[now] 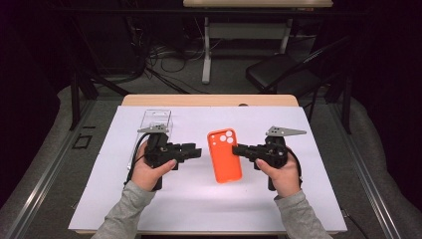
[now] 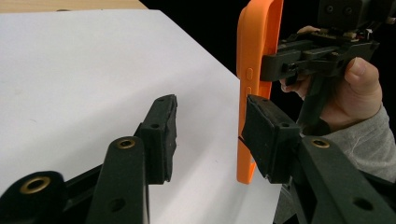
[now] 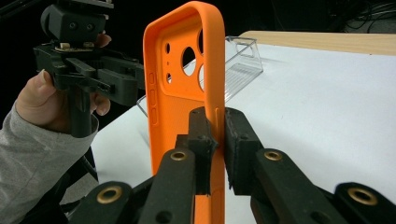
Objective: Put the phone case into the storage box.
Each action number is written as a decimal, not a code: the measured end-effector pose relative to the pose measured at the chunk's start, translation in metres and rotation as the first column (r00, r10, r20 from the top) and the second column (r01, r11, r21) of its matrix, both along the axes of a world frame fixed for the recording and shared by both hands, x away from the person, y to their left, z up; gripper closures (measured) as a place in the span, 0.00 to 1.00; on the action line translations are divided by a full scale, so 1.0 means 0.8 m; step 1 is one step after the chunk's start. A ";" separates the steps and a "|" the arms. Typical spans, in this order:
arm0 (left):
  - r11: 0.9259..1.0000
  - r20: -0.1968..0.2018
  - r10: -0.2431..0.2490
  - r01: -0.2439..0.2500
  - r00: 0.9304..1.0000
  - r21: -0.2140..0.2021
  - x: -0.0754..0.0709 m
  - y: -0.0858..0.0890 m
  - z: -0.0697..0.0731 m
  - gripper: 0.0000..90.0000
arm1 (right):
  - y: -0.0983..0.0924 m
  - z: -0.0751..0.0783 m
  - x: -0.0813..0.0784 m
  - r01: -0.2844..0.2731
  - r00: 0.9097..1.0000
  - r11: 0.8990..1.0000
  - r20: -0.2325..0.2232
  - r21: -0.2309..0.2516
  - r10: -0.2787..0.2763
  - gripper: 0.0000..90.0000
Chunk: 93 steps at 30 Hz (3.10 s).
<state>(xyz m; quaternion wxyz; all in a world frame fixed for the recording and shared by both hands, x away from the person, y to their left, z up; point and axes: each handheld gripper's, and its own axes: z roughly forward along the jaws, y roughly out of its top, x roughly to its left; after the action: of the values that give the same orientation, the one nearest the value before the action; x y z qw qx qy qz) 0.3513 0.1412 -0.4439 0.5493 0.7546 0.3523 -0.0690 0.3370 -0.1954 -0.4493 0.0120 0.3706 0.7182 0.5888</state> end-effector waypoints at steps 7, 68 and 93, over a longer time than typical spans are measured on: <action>1.000 0.004 0.005 -0.005 1.000 0.002 0.000 0.003 0.002 0.57 | -0.001 0.000 0.000 0.003 1.000 1.000 0.001 0.000 -0.003 0.91; 0.912 0.261 0.211 -0.286 0.942 0.295 0.009 0.032 0.007 0.52 | 0.022 0.003 0.001 0.068 0.997 0.997 0.047 -0.037 -0.066 0.91; 0.920 0.298 0.293 -0.353 0.909 0.172 0.004 0.053 0.024 0.47 | 0.063 -0.007 0.031 0.168 0.984 0.986 0.064 0.000 -0.168 0.91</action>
<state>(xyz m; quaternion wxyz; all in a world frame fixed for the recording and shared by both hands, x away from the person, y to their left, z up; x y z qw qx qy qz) 0.3546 0.1834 -0.4244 0.5079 0.7442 0.4013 0.1650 0.3621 -0.1448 -0.4548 0.0854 0.4109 0.6853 0.5952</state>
